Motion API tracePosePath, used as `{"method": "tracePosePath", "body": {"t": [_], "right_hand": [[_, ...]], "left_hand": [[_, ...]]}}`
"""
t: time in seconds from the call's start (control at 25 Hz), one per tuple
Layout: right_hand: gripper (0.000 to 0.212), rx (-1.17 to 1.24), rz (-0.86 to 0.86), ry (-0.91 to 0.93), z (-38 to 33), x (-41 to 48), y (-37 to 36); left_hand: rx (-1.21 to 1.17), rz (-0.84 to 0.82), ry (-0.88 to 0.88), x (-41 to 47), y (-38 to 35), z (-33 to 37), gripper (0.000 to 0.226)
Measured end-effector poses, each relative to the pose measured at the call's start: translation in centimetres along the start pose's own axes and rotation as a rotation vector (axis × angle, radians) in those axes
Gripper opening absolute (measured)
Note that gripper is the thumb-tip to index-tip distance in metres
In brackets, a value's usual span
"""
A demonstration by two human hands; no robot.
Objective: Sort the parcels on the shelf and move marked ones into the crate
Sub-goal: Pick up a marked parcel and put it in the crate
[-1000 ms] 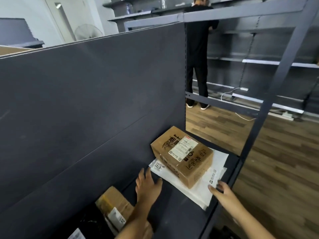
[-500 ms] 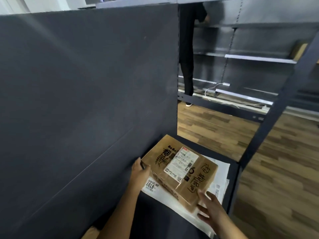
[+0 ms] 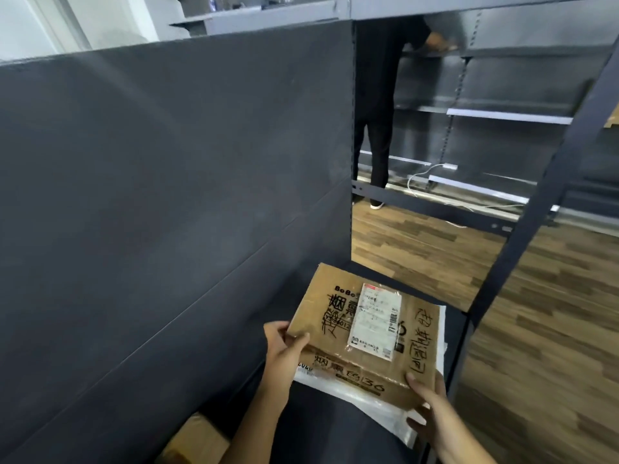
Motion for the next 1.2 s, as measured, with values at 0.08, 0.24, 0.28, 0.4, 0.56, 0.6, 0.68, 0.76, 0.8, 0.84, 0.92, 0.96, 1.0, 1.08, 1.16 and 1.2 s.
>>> {"method": "tracePosePath", "body": {"t": [0.08,0.24,0.28,0.4,0.56,0.6,0.68,0.76,0.8,0.84,0.92,0.96,1.0,1.08,1.16,1.2], "right_hand": [[0.058,0.033,-0.029,0.058,-1.3,-1.6,0.4],[0.095,0.026,-0.272,0.262,-5.8,-6.5,-0.5],[0.102,0.013,-0.336,0.319,-6.9,-8.1,-0.7],[0.101,-0.003,-0.479,0.411,-9.1,-12.3,-1.0],[0.088,-0.031,-0.673,0.399,-9.7,-16.9,-2.3],[0.084,-0.029,-0.718,0.378,-9.4,-17.8,-2.7],[0.073,-0.014,-0.799,0.297,-8.8,-19.4,-3.9],[0.071,-0.015,-0.871,0.197,-8.1,-20.8,-5.2],[0.068,-0.035,-0.885,0.167,-7.8,-21.6,-5.9],[0.063,-0.054,-0.894,0.152,-7.6,-22.1,-6.6],[0.076,-0.127,-0.899,0.150,-7.2,-23.5,-8.0],[0.083,-0.209,-0.908,0.168,-6.8,-24.4,-8.8],[0.079,-0.296,-0.921,0.185,-6.3,-25.1,-9.6],[0.057,-0.460,-0.905,0.187,-5.3,-26.3,-10.6],[0.050,-0.586,-0.845,0.183,-4.4,-26.9,-10.8],[0.048,-0.616,-0.826,0.191,-4.1,-27.2,-11.0]], "left_hand": [[-0.053,-0.035,-0.028,-2.2,1.2,1.0,0.029],[-0.226,-0.046,-0.049,-7.4,4.2,2.6,0.042],[-0.270,-0.038,-0.065,-9.1,4.8,3.3,0.045],[-0.347,-0.051,-0.107,-13.9,6.7,4.8,0.049],[-0.287,-0.070,-0.095,-18.3,10.7,5.1,0.097],[-0.250,-0.065,-0.118,-19.3,11.8,5.4,0.103],[-0.198,-0.039,-0.178,-21.2,14.0,6.5,0.102],[-0.191,-0.025,-0.197,-23.0,15.6,7.6,0.094],[-0.189,-0.011,-0.197,-23.8,16.7,7.9,0.087],[-0.178,0.001,-0.188,-24.9,17.6,8.3,0.080],[-0.158,0.031,-0.127,-26.3,19.6,8.2,0.067],[-0.159,0.063,-0.060,-26.6,20.9,7.6,0.062],[-0.168,0.102,0.029,-27.0,22.1,7.0,0.060],[-0.181,0.155,0.244,-27.9,24.0,4.8,0.058],[-0.206,0.155,0.410,-28.8,25.0,2.6,0.060],[-0.230,0.154,0.452,-29.3,25.4,1.9,0.061]]}}
Point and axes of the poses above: each hand's wrist, its own x-axis towards the middle knuckle, its own y-axis out of the back of the hand, z = x × y, the point moved 9 cm from there along x, towards the middle knuckle, and after that the axes turned 10 degrees about z, right-handed, at the moved point
